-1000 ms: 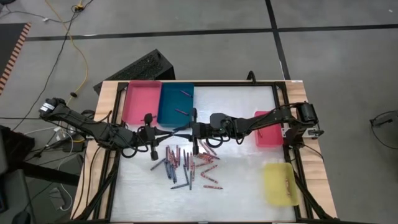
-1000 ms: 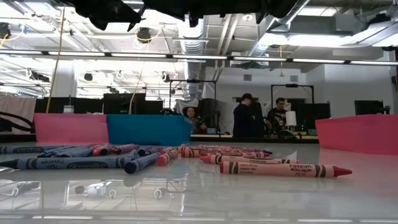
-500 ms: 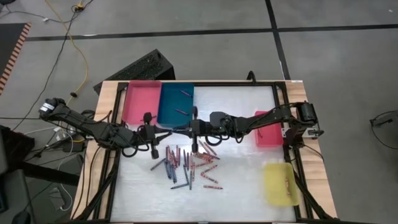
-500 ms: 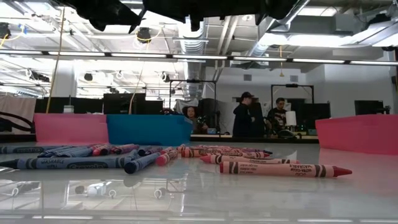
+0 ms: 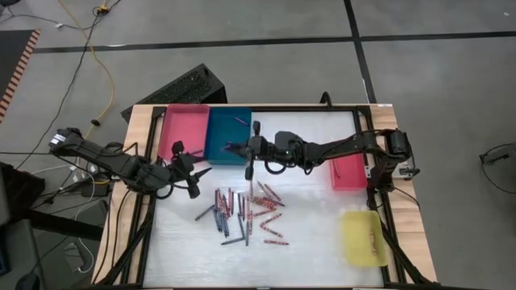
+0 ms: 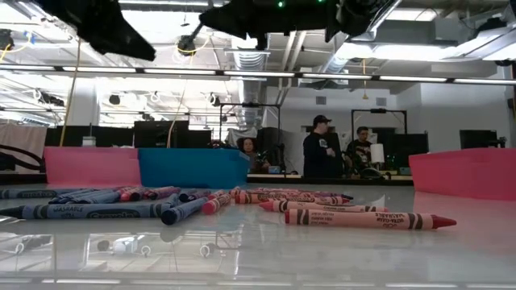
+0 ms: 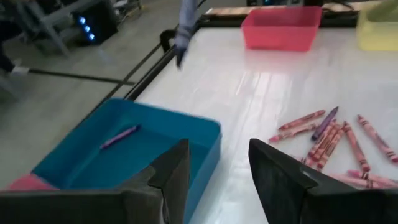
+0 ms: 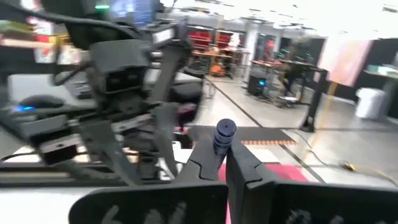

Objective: Sort crayons
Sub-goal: Put the blue crayon into the large red bin

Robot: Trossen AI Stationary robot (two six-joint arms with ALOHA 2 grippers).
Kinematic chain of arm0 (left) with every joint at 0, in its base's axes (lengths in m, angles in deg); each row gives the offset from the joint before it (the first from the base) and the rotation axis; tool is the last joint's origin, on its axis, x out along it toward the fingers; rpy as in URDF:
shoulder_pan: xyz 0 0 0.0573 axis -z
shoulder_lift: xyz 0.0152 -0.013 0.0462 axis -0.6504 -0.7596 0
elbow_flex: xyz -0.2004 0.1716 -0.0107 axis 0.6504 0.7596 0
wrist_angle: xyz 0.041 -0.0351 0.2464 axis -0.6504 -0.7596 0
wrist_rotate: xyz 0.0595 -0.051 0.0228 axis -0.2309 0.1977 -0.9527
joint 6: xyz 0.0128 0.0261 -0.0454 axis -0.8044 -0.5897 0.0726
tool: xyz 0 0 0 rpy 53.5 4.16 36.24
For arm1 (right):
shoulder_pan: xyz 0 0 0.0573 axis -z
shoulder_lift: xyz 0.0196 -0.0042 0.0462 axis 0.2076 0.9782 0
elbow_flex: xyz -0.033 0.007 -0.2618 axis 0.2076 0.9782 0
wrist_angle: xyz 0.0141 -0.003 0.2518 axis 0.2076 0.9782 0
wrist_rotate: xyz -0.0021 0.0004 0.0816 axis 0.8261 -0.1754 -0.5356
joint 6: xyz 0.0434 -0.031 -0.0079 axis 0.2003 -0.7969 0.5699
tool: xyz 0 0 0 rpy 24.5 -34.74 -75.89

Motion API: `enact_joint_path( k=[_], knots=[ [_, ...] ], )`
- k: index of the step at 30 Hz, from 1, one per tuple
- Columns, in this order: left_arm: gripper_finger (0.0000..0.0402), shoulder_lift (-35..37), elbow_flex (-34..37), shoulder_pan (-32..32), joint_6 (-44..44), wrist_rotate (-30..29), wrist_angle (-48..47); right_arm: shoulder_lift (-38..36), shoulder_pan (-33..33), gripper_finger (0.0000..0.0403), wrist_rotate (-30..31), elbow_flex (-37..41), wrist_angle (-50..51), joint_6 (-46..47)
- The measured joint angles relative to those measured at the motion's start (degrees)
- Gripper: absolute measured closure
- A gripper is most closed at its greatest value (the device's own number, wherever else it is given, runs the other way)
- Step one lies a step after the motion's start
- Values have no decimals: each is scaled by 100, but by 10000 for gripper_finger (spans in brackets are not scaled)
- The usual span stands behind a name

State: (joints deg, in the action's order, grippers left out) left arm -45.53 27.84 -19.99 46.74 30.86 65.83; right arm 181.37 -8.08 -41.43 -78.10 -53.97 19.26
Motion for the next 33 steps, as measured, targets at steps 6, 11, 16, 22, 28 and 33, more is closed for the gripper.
enact_joint_path(
  k=[6,11,16,22,28,33],
  knots=[
    [250,542,0,0,132,-15,-167,0,356,400,72,0,-31,406],
    [252,1002,0,0,-57,-26,-113,332,462,401,133,-111,-404,492],
    [252,1351,0,2,-76,-54,-127,1259,489,399,131,-814,-346,576],
    [252,1749,0,2,-76,-22,-124,2213,489,397,-77,-2108,47,575],
    [252,1988,0,2,-76,-14,-129,3063,487,396,-197,-3481,1048,553],
    [252,2014,0,2,-76,-9,-140,3725,511,395,-201,-4361,1646,553]
  ],
)
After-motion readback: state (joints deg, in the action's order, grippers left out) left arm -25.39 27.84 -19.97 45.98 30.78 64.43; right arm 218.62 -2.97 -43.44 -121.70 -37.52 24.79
